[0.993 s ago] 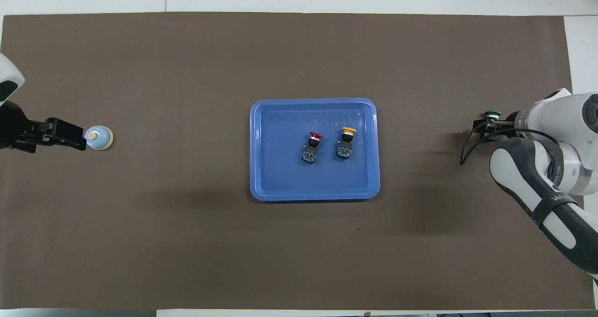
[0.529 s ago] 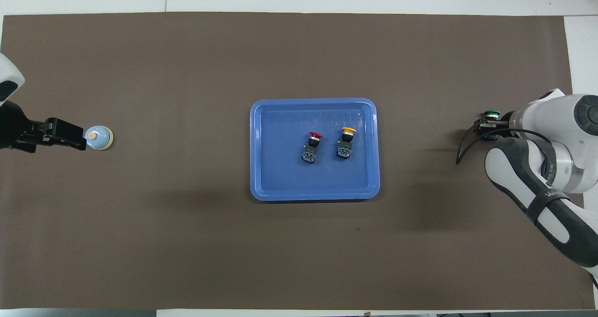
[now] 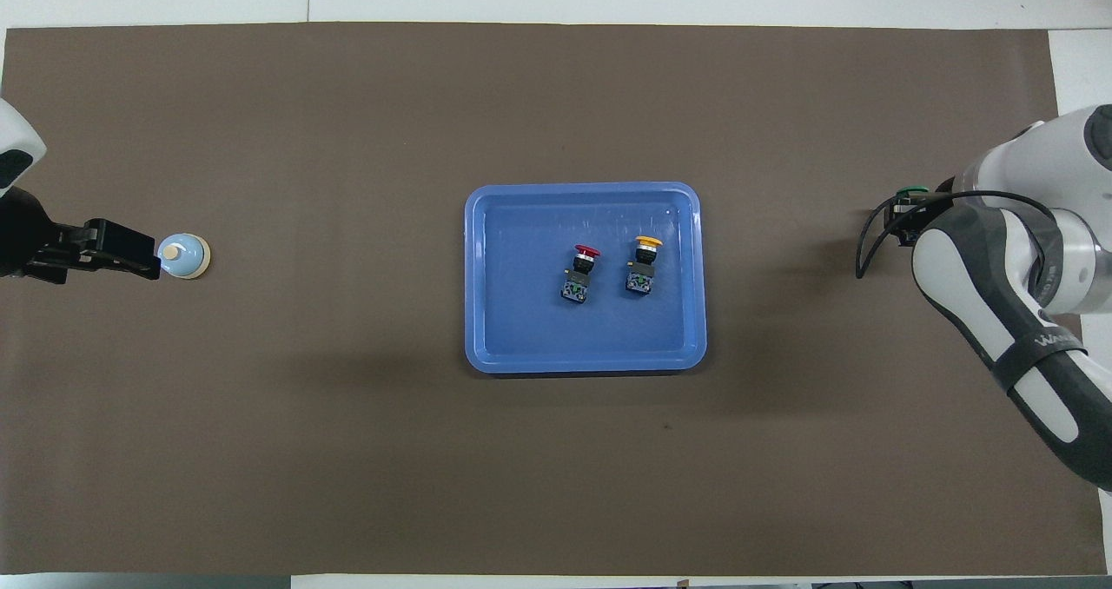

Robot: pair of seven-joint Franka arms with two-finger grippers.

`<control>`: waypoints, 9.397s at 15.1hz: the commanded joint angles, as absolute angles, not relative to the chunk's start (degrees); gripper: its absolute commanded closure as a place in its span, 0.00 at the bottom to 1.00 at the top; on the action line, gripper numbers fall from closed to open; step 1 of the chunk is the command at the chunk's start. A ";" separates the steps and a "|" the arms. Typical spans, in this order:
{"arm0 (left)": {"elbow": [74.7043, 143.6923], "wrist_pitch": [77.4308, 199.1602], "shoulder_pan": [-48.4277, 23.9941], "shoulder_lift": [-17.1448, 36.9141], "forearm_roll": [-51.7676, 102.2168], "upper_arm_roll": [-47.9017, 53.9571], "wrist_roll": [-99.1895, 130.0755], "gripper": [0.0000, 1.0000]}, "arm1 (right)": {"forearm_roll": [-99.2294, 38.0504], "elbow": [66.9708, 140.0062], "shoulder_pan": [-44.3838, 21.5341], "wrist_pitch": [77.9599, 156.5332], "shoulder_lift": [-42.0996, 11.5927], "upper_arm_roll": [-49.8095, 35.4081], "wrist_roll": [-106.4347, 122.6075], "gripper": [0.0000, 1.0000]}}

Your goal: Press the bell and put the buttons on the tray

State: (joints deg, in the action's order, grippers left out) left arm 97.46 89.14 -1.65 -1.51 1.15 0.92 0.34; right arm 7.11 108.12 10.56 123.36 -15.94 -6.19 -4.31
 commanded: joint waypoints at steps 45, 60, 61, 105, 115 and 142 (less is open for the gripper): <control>96.50 88.15 -1.85 -1.32 1.05 0.62 0.70 0.00 | -0.09 86.84 -12.77 102.76 -16.62 -6.86 -20.01 0.00; 96.50 88.24 -1.85 -1.32 1.05 0.62 0.62 0.00 | 0.35 92.02 1.23 83.42 3.86 -5.98 -0.62 0.00; 96.50 88.16 -1.85 -1.32 1.05 0.62 0.70 0.00 | 0.44 91.93 1.32 83.32 4.13 -5.98 -0.62 0.00; 106.61 119.70 8.35 14.15 -3.60 0.61 -14.59 1.00 | -1.32 91.49 1.23 82.62 4.83 -4.66 -0.70 0.00; 108.80 125.59 6.94 18.11 -3.60 0.53 -13.62 1.00 | -1.32 91.49 1.23 82.62 4.83 -4.66 -0.70 0.00; 91.58 84.73 2.99 5.88 -0.26 0.70 -8.00 0.00 | -1.32 91.49 1.23 82.62 4.83 -4.66 -0.70 0.00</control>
State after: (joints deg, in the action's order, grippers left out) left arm 91.87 86.14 3.68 5.92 -0.41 1.03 -8.91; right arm -0.54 90.26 0.38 83.03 3.60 -4.37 -1.82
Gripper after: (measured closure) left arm 0.000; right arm 0.000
